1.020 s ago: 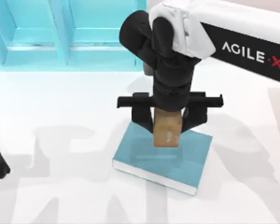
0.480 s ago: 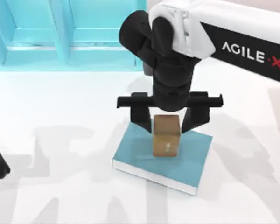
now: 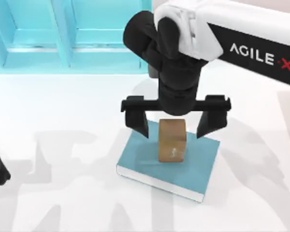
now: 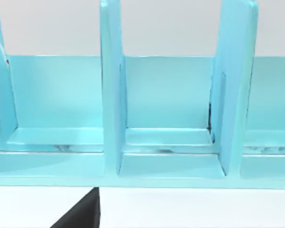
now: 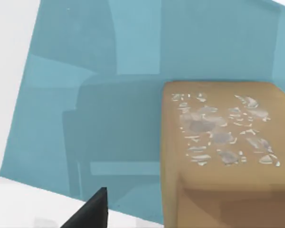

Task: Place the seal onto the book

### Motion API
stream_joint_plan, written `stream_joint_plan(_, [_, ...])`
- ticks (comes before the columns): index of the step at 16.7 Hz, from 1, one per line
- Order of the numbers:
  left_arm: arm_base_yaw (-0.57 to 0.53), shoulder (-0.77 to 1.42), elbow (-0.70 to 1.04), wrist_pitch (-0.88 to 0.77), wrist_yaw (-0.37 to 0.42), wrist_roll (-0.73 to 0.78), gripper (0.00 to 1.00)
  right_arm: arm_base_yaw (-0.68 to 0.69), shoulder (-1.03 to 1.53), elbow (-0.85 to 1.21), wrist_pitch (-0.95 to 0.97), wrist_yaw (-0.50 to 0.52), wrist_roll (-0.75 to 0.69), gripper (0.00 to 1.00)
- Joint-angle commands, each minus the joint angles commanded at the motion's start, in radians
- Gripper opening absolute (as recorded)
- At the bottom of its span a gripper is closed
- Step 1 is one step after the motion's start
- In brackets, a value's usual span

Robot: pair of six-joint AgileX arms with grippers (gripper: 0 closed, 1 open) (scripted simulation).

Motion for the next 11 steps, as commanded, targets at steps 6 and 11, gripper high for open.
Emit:
stream_joint_plan(6, [0.000,0.000,0.000,0.000,0.000,0.000,1.00,0.000,0.004,0.036,-0.035,0.000,0.001,1.00])
stream_joint_plan(11, [0.000,0.000,0.000,0.000,0.000,0.000,1.00,-0.002,0.002,0.121,-0.119,0.000,-0.001,1.00])
